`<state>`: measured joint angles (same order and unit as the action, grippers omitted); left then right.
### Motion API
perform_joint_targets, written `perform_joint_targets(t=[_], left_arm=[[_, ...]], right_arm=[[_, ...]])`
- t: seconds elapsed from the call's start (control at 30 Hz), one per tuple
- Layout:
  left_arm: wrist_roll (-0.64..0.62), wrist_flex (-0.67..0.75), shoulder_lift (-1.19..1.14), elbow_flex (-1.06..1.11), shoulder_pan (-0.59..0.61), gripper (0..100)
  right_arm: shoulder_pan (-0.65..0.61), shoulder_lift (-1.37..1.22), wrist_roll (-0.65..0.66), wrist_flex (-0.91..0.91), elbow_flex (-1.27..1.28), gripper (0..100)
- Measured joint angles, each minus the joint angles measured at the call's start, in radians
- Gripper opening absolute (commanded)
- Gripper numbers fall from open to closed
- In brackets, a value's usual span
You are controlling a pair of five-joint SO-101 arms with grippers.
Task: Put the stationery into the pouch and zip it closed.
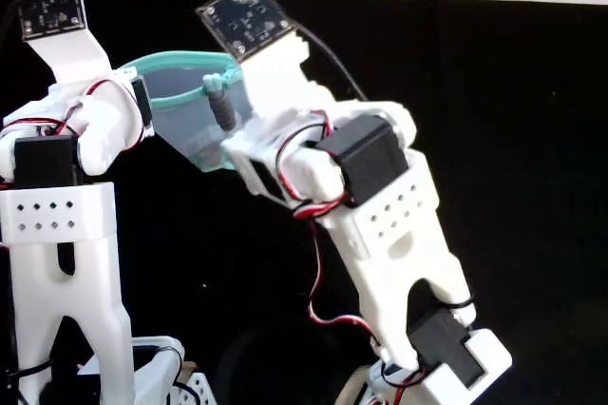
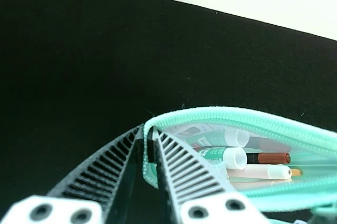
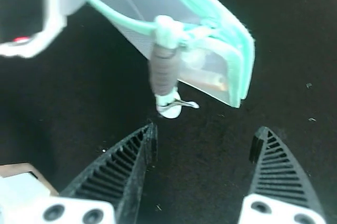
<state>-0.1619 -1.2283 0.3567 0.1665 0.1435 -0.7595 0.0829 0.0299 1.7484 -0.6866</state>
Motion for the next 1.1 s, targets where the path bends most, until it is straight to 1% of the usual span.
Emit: perform_joint_targets(t=[0.2, 0.4, 0.6, 0.87, 1.0, 1.07, 1.1], left_arm=[[0.000, 0.000, 0.000, 0.000, 0.000, 1], [0.000, 0.000, 0.000, 0.000, 0.000, 1], [0.000, 0.000, 0.000, 0.000, 0.000, 1], [0.000, 0.000, 0.000, 0.000, 0.000, 1], [0.000, 0.000, 0.000, 0.000, 0.000, 1], [0.000, 0.000, 0.000, 0.000, 0.000, 1], [0.000, 0.000, 0.000, 0.000, 0.000, 1]], right_arm=[[-0.005, 0.000, -0.117, -0.026, 0.000, 28.3], [-0.009, 0.000, -0.193, -0.143, 0.075, 28.3], [-0.021, -0.002, -0.209, -0.270, 0.201, 28.3], [-0.029, -0.002, -0.209, -0.338, 0.212, 28.3], [-0.029, -0.051, -0.209, -0.348, 0.212, 28.1], [-0.029, -0.080, -0.184, -0.351, 0.213, 25.6], [-0.029, -0.087, -0.172, -0.354, 0.213, 22.1]])
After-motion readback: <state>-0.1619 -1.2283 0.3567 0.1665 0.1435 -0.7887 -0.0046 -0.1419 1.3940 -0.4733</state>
